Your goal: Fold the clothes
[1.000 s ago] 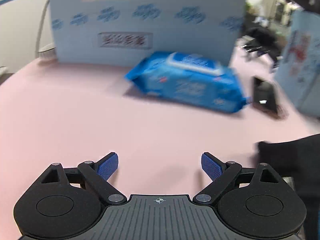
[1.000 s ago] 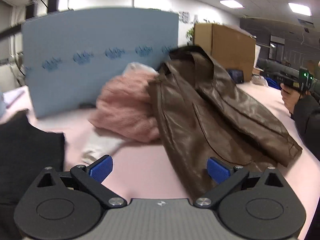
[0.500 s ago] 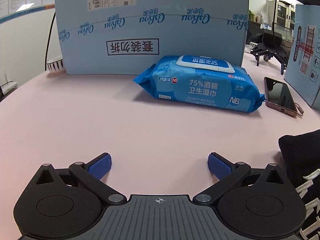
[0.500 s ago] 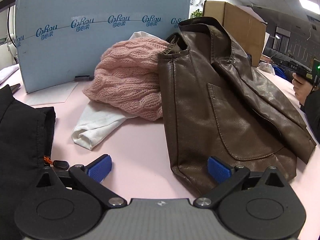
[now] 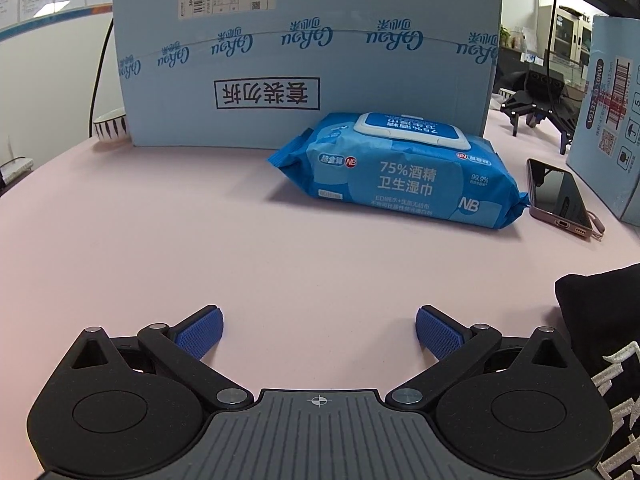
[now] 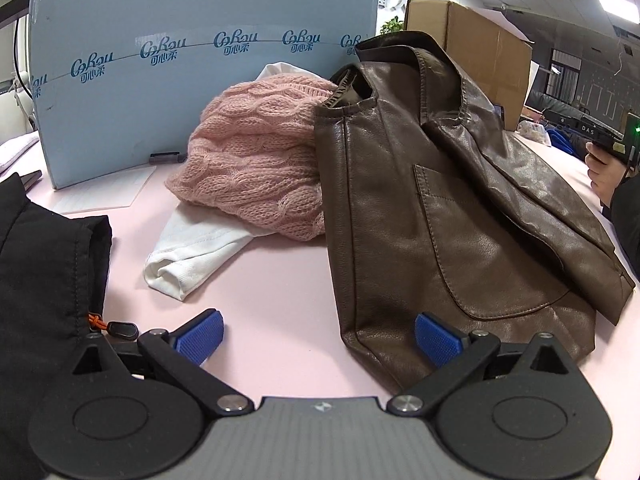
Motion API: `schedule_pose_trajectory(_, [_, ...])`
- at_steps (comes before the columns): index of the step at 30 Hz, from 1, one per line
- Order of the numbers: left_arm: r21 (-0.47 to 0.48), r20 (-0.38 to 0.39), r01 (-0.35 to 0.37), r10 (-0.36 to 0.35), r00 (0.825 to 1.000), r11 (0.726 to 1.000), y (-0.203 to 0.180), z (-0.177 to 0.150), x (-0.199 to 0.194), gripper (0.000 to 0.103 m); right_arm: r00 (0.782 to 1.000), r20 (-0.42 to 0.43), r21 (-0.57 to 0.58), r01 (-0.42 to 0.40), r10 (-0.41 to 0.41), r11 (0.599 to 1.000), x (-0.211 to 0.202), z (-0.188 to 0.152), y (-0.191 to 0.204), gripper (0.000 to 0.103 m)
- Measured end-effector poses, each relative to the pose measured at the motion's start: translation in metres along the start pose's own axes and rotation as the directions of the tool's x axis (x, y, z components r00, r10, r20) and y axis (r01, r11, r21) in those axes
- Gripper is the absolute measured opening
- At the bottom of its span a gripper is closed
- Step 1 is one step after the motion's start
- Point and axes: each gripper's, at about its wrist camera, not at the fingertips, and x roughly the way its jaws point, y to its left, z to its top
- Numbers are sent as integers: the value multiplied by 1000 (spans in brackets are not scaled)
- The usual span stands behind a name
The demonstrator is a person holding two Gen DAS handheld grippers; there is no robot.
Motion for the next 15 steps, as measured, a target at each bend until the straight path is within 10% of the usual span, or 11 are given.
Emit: schedule_pose_trajectory(15, [2, -4, 3, -3, 1000, 1000, 0, 0, 0, 103, 1000, 1, 1, 2, -2, 1000, 1, 0, 1, 103])
